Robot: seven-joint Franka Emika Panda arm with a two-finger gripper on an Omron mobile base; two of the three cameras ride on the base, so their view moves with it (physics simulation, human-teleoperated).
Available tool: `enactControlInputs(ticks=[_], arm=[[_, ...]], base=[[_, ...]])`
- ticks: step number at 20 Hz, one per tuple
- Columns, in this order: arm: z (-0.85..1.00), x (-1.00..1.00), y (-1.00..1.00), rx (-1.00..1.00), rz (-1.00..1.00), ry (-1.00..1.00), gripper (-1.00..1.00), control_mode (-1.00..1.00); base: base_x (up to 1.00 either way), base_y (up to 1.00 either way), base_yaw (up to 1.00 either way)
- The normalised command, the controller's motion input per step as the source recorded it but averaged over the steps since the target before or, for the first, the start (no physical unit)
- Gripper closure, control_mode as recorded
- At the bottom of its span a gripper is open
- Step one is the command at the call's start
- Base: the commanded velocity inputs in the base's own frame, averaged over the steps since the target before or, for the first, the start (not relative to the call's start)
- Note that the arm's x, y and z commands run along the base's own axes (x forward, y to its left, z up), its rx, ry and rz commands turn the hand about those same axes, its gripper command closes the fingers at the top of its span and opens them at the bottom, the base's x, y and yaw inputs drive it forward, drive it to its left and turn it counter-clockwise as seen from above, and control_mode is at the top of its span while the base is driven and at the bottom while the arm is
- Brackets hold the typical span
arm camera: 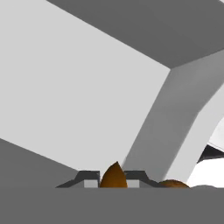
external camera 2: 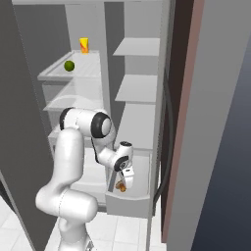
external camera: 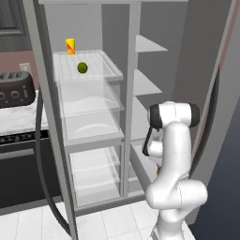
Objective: Take the mushroom and lime from the fridge shelf and place them in the freezer drawer to begin freezing them.
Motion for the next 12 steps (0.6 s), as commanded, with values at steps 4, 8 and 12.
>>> enactControlInputs(ticks=[4,8,12], arm=[[-0.15,0.0,0.0,0.01,0.0,0.0,1.0,-1.0],[0.0,0.11,0.0,0.01,0.0,0.04,1.0,-1.0],[-0.09,0.07,0.0,0.03,0.0,0.03,1.0,-1.0]], base=[[0.0,0.0,0.0],[0.0,0.0,0.0],[0.0,0.0,0.0]])
